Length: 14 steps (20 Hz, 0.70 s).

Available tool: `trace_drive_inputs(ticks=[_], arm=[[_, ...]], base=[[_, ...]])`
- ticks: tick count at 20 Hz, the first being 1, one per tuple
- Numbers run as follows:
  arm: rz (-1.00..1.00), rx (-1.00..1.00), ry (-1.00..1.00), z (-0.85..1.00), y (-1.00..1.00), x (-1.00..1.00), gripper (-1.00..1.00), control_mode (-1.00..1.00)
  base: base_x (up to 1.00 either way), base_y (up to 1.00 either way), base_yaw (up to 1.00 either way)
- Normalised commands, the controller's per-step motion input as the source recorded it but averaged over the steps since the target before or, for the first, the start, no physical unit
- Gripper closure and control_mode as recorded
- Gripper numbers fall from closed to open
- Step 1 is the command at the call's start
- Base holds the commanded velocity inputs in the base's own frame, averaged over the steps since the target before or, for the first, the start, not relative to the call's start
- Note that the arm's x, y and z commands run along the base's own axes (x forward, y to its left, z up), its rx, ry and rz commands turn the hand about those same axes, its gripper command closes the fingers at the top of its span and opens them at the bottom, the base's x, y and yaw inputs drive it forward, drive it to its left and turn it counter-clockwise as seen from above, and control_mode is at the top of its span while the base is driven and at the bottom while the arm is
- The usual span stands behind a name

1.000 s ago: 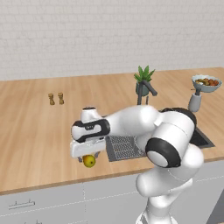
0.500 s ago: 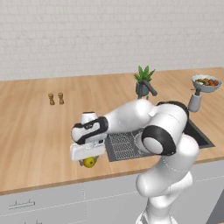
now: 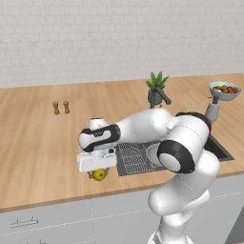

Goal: Put the colander in the sink, put the pear in the colander, and turn on the sink faucet and pour water over the colander.

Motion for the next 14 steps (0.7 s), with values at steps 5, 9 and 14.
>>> trace_drive_inputs(ticks=[5, 9, 14], arm=[[-0.06, 0.00, -0.10, 0.70, -0.42, -0.36, 1.00, -1.00], [0.00, 0.00, -0.13, 0.65, -0.56, -0.09, 1.00, -1.00], [0.00, 0.00, -0.14, 0.23, -0.82, 0.00, 1.00, -1.00]], base=[[0.00, 0.00, 0.00], [0.00, 0.00, 0.00], [0.00, 0.00, 0.00]])
